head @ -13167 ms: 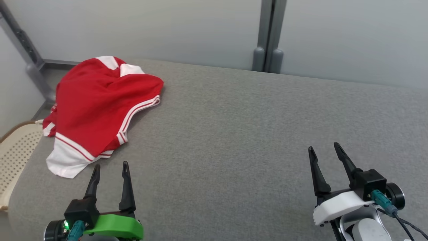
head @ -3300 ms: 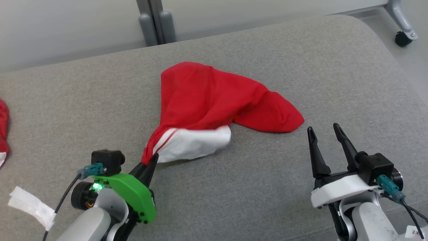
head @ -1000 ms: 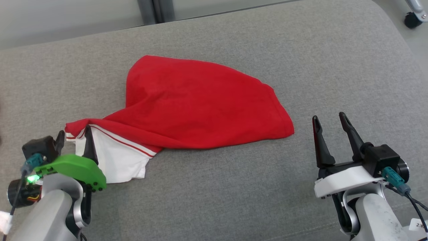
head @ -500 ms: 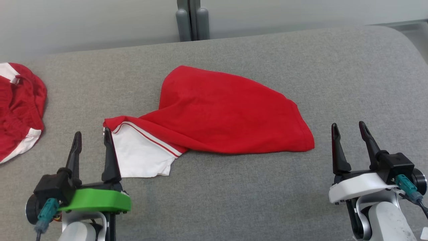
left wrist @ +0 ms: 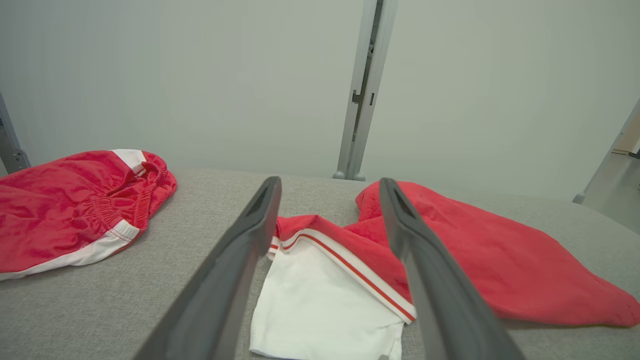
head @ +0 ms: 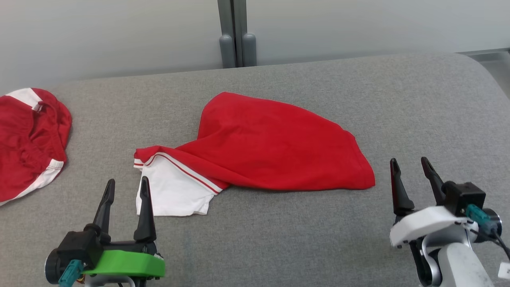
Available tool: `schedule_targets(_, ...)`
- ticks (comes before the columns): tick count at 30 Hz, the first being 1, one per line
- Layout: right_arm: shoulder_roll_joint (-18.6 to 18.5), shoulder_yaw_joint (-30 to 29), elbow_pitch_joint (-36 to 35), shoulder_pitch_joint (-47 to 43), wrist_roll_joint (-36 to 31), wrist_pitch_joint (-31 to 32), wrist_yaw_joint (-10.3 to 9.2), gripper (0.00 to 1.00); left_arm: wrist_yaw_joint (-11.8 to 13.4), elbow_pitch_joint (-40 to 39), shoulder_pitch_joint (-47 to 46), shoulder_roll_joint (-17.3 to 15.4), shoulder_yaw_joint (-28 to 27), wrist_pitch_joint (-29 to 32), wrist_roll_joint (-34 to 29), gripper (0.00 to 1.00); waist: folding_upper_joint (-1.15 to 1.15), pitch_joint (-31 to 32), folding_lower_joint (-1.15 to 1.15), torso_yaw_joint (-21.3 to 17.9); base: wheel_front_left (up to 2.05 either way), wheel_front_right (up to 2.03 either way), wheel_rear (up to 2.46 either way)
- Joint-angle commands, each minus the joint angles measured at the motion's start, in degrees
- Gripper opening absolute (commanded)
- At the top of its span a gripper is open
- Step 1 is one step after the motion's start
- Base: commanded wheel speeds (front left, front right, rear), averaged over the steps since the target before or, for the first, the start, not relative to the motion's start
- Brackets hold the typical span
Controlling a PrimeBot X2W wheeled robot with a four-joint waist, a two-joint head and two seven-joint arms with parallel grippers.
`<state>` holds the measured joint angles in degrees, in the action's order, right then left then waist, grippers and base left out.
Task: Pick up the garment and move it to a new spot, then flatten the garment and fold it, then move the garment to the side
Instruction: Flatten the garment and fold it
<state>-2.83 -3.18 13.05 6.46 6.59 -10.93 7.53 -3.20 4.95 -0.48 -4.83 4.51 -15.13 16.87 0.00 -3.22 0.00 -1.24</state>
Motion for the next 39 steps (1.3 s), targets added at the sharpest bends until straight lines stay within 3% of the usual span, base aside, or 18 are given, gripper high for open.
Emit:
schedule_targets(1, -0.1, -0.1, 0.4, 2.0, 0.9, 1.9, -0.08, 1.00, -0.8, 0.2, 0.4, 0.3, -0.6, 0.0, -0.9, 1.00, 0.00, -0.6, 0.00, 0.0, 0.00, 0.00, 0.00)
schedule_targets(8, -0.1, -1.6, 7.9, 11.0, 4.1, 22.8, -0.08, 1.00, -2.4, -0.5, -1.3, 1.5, -2.3, 0.0, -2.8, 1.00, 0.00, -3.0, 0.00, 0.7, 0.00, 0.00, 0.00)
schedule_targets(12, -0.2, -2.9, 12.7, 16.5, 4.0, 29.6, -0.08, 1.00, -3.0, -0.6, -2.6, 1.8, -1.9, 0.0, -3.4, 1.00, 0.00, -5.1, 0.00, 1.8, 0.00, 0.00, 0.00)
schedule_targets(19, -0.4, -3.1, 20.4, 23.4, 4.2, 34.1, -0.07, 1.00, -3.8, -0.4, -4.6, 1.9, -1.4, 0.0, -3.2, 1.00, 0.00, -8.2, 0.00, 3.4, 0.00, 0.00, 0.00)
schedule_targets(27, -0.7, -3.4, 26.7, 27.6, 3.7, 33.7, -0.07, 1.00, -4.0, -0.3, -6.0, 1.9, -1.4, 0.0, -2.5, 1.00, 0.00, -9.6, 0.00, 4.4, 0.00, 0.00, 0.00)
schedule_targets(28, -0.7, -3.3, 27.1, 27.8, 3.8, 33.3, -0.07, 0.72, -3.9, -0.4, -6.2, 1.9, -1.4, 0.0, -2.5, 1.00, 0.00, -9.6, 0.00, 4.4, 0.00, 0.00, 0.00)
schedule_targets(29, -0.7, -3.0, 27.3, 28.0, 4.1, 32.5, -0.07, 0.28, -4.0, -0.4, -6.2, 1.9, -1.4, 0.0, -2.5, 1.00, 0.00, -9.7, 0.00, 4.4, 0.00, 0.00, 0.00)
schedule_targets(30, -0.7, -2.7, 27.5, 28.1, 4.2, 31.7, -0.07, 0.00, -4.0, -0.4, -6.2, 1.9, -1.5, 0.0, -2.4, 1.00, 0.00, -9.7, 0.00, 4.4, 0.00, 0.00, 0.00)
schedule_targets(39, -1.2, -0.8, 25.3, 25.3, 6.1, 25.2, -0.07, 0.00, -3.8, 0.1, -5.1, 1.9, -2.1, 0.0, -2.0, 1.00, 0.00, -7.7, 0.00, 2.9, 0.00, 0.00, 0.00)
